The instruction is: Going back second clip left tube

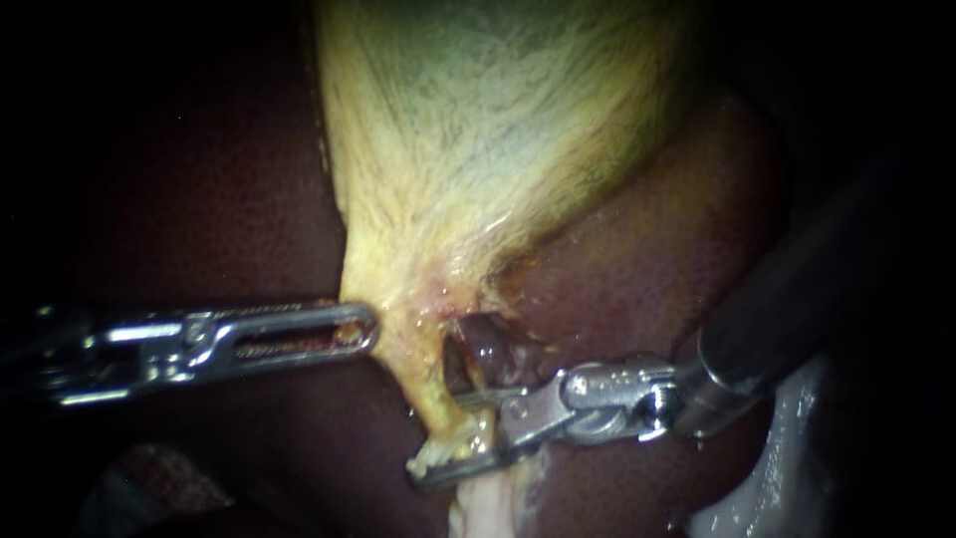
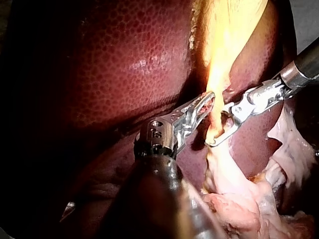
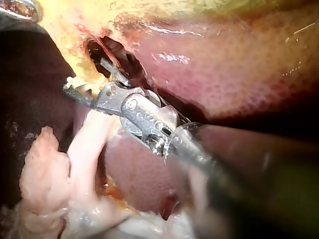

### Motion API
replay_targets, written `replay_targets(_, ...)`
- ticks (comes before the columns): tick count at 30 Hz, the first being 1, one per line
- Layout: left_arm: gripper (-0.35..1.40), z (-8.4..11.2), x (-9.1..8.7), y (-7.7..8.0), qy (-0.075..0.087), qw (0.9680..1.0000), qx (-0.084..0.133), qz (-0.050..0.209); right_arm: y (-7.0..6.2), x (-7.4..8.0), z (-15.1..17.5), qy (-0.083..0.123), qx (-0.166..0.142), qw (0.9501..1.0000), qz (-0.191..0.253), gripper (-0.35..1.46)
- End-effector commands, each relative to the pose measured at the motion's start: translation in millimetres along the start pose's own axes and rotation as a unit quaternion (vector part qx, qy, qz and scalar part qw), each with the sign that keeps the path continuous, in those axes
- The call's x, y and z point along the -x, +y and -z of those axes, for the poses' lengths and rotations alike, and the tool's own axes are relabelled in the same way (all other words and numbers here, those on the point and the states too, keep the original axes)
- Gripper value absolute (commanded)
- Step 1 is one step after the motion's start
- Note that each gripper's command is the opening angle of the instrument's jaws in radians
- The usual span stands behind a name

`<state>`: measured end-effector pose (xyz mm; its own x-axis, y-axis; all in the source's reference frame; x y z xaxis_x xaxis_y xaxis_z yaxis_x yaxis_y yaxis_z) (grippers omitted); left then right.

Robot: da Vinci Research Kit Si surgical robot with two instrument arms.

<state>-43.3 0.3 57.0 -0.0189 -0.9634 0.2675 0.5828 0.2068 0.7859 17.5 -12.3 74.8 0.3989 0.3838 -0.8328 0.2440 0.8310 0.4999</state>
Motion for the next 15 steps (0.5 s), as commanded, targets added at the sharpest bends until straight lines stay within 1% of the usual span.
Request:
replay_targets(1,-0.35,0.0,0.0,0.0,0.0,1.0,0.0,0.0,0.2,-0.2,0.2,0.003,0.005,0.9999,0.01,0.6)
replay_targets(3,-0.35,0.0,0.0,0.0,0.0,1.0,0.0,0.0,0.5,-0.3,0.5,0.01,0.005,0.9996,0.025,0.6)
replay_targets(4,-0.35,0.0,0.0,0.0,0.0,1.0,0.0,0.0,0.5,-0.3,0.7,0.01,0.004,0.9996,0.027,0.6)
replay_targets(8,-0.35,0.0,0.0,0.0,0.0,1.0,0.0,0.0,0.1,-0.3,0.7,0.009,0.003,0.9995,0.028,0.6)
replay_targets(12,-0.35,-0.1,-0.1,-0.1,0.0,1.0,0.0,0.0,-0.5,0.1,-0.7,0.008,0.003,0.9994,0.032,0.6)
replay_targets(15,-0.35,-0.2,-0.1,-0.1,-0.001,1.0,0.001,0.0,-1.2,0.7,-2.5,0.006,-0.015,0.9991,0.038,0.6)
